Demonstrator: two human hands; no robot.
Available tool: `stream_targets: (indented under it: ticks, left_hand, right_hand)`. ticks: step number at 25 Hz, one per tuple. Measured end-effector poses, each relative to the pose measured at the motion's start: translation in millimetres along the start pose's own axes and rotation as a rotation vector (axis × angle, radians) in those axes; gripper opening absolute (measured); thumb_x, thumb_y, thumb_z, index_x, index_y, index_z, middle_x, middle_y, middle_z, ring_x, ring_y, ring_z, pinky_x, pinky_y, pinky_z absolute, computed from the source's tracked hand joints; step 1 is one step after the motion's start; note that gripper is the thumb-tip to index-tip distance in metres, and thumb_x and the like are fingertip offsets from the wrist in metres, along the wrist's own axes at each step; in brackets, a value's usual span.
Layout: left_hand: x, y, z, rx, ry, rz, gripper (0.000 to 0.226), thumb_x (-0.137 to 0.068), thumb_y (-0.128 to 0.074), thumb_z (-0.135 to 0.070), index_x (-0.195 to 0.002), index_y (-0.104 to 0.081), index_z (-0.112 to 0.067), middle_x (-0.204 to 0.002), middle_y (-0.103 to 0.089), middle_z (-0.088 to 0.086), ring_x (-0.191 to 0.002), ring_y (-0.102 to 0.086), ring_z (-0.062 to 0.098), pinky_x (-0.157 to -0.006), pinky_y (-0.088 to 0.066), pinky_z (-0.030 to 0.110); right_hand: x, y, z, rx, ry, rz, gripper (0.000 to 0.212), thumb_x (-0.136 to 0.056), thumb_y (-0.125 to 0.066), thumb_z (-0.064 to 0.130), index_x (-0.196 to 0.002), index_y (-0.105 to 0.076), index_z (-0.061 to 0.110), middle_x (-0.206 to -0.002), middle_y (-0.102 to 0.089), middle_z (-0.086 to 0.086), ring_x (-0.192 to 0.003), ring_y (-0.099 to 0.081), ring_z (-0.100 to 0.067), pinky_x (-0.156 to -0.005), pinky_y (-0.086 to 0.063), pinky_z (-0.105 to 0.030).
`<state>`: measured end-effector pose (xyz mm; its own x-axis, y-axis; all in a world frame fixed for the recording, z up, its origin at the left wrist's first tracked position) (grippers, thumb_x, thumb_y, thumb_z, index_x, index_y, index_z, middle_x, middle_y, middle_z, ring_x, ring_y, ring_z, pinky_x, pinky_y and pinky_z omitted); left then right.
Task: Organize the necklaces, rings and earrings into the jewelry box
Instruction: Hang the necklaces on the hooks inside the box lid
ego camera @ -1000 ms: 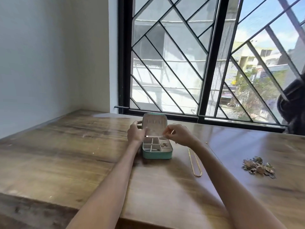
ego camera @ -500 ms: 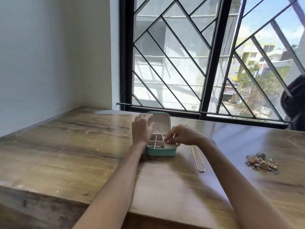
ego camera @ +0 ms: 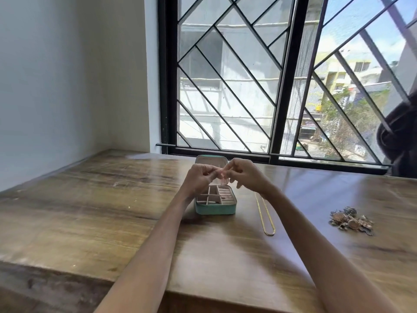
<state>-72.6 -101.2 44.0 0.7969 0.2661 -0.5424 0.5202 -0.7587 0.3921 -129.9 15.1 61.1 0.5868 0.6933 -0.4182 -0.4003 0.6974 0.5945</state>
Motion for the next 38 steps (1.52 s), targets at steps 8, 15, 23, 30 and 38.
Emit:
stream_targets:
  ticks: [8, 15, 23, 30, 38]
  left_hand:
    - [6.0, -4.9, 0.1, 0.236, 0.097, 0.069, 0.019, -0.079, -0.071, -0.012, -0.094, -0.072, 0.001, -0.07, -0.071, -0.007, -0.067, -0.063, 0.001, -0.066, -0.05, 0.01]
    - [3.0, 1.7, 2.8, 0.18, 0.1, -0.009, 0.019, -0.079, -0.071, -0.009, -0.095, -0.072, 0.002, -0.072, -0.068, -0.003, -0.056, -0.058, -0.009, -0.059, -0.044, 0.007]
    - [-0.7, 6.9, -4.9, 0.283, 0.044, -0.077, 0.007, -0.081, -0.068, -0.006, -0.087, -0.072, -0.004, -0.056, -0.066, -0.01, -0.053, -0.058, 0.0, -0.056, -0.047, 0.015]
    - [3.3, -0.3, -4.3, 0.498, 0.135, 0.014, 0.012, -0.086, -0.062, -0.007, -0.095, -0.067, -0.014, -0.069, -0.059, 0.006, -0.055, -0.06, 0.012, -0.067, -0.053, 0.022]
    - [6.0, 22.8, -6.1, 0.47, 0.18, 0.017, 0.012, -0.085, -0.065, -0.012, -0.096, -0.07, -0.012, -0.065, -0.063, -0.006, -0.058, -0.052, 0.009, -0.064, -0.047, 0.022]
  right_hand:
    - [-15.7, 21.2, 19.1, -0.402, -0.006, -0.227, 0.003, -0.089, -0.061, 0.009, -0.09, -0.059, 0.008, -0.075, -0.062, -0.003, -0.066, -0.06, -0.009, -0.056, -0.052, -0.017]
    - [-7.4, 24.9, 4.9, -0.682, -0.085, -0.286, 0.007, -0.094, -0.05, 0.009, -0.088, -0.053, 0.009, -0.08, -0.061, -0.005, -0.068, -0.065, -0.017, -0.06, -0.054, -0.024]
    - [-1.5, -7.9, -5.1, -0.483, -0.207, 0.062, 0.012, -0.093, -0.046, 0.008, -0.084, -0.054, 0.008, -0.077, -0.062, -0.008, -0.062, -0.061, -0.014, -0.051, -0.048, -0.019]
    - [-9.5, 22.7, -15.5, -1.015, -0.188, -0.175, 0.022, -0.098, -0.043, 0.009, -0.078, -0.051, 0.014, -0.067, -0.065, 0.002, -0.063, -0.061, -0.01, -0.054, -0.05, -0.02]
    - [-6.3, 71.2, -12.1, -1.369, -0.092, -0.415, 0.025, -0.096, -0.04, 0.005, -0.074, -0.05, 0.013, -0.058, -0.062, 0.002, -0.055, -0.06, -0.009, -0.054, -0.051, -0.019]
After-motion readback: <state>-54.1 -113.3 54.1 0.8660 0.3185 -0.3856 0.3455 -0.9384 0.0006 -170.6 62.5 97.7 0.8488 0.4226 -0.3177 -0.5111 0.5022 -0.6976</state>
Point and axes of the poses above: each hand's wrist, its own x-axis away from the middle knuckle, its own y-axis out of the back of the hand, z = x × y, the point moved 8 cm from there along -x, towards the middle knuckle
